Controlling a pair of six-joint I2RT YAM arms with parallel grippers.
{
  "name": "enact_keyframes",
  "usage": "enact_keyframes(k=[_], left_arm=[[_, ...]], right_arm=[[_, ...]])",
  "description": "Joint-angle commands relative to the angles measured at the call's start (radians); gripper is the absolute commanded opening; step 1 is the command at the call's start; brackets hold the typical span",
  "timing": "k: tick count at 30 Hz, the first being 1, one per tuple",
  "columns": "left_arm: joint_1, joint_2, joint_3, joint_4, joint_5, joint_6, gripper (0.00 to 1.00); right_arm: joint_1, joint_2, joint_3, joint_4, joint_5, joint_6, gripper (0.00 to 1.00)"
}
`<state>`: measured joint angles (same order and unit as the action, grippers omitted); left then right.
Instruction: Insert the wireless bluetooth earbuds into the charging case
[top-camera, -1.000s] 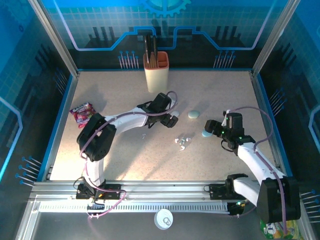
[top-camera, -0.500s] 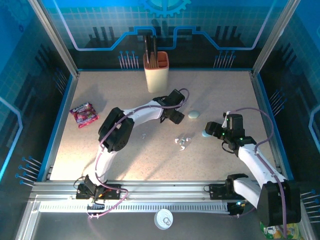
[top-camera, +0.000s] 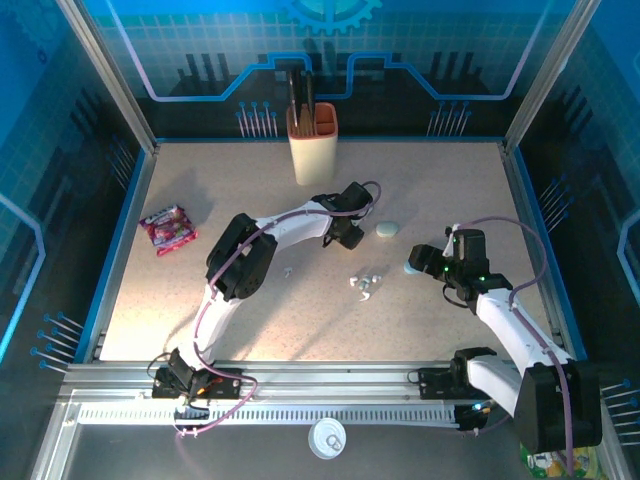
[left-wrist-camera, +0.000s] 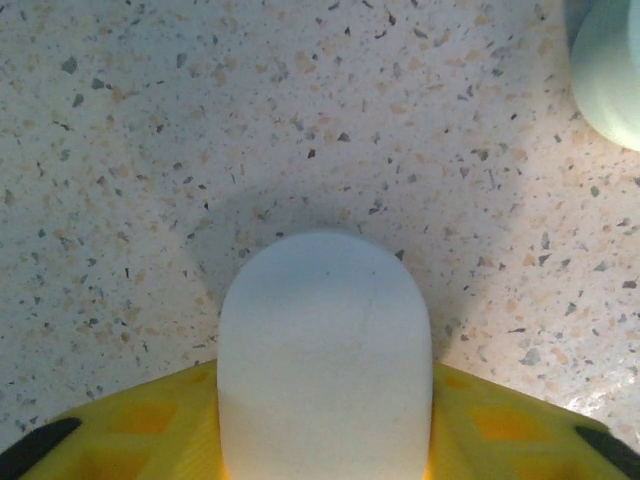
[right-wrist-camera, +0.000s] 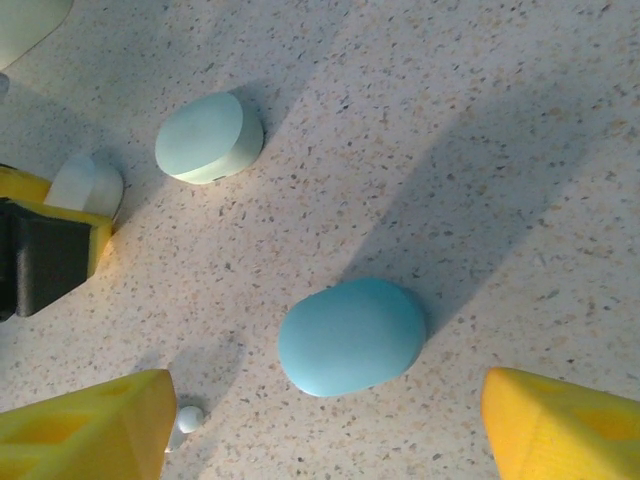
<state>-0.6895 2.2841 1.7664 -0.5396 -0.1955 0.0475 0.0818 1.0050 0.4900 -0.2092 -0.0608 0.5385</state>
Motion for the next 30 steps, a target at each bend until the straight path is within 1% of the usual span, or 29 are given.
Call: enact_keyframes(k=[1,2,3,6,9,13,14,16,18,20,23,25,26,30], left_arm=[[0.0,-0.019,-0.018,-0.01,0.02,0.023,0.36],[-0.002,-0.033,-0.031,-0.011,0.021,0.03,0.29],[-0.003,-0.047,-0.045,-0.009,0.017,0.032,0.28],[-0.005,-0.114,-0.124,0.042,0.017,0.041,0.28],[-0.007,-0.201,-0.218,0.106,0.033,0.089,0.29],[-0.018,-0.349,-0.403,0.272,0.136,0.193,0.3],[-0.016,-0.384,-0.45,0.317,0.15,0.21,0.29],[-0.017,-0.436,-0.532,0.379,0.15,0.254,0.29],[-0.017,-0.477,-0.6,0.43,0.172,0.305,0.3],[-0.018,-0.52,-0.652,0.46,0.243,0.328,0.34],[-0.018,-0.573,-0.695,0.476,0.352,0.333,0.34],[-0.018,-0.605,-0.729,0.496,0.407,0.346,0.33],[-0.019,-0.622,-0.748,0.51,0.433,0.364,0.3],[-0.021,-0.694,-0.847,0.638,0.477,0.379,0.28]], right_arm=[[-0.01,-0.022,-0.004,-0.004,-0.045,0.032,0.8],[-0.009,-0.027,-0.005,-0.007,-0.05,0.037,0.8],[-0.01,-0.032,-0.005,-0.01,-0.057,0.038,0.8],[-0.009,-0.05,-0.004,-0.013,-0.113,0.039,0.79],[-0.008,-0.043,0.018,-0.027,-0.244,0.045,0.78],[-0.001,-0.014,0.078,-0.098,-0.408,0.019,0.78],[0.002,-0.008,0.087,-0.101,-0.456,0.003,0.78],[0.015,0.002,0.096,-0.096,-0.507,-0.002,0.78],[0.037,0.007,0.099,-0.08,-0.531,0.011,0.78],[0.07,0.009,0.104,-0.057,-0.537,0.031,0.78],[0.113,0.021,0.12,-0.044,-0.542,0.049,0.78],[0.136,0.033,0.128,-0.031,-0.545,0.067,0.78],[0.146,0.039,0.13,-0.018,-0.55,0.078,0.77],[0.176,0.078,0.126,0.044,-0.575,0.145,0.76]])
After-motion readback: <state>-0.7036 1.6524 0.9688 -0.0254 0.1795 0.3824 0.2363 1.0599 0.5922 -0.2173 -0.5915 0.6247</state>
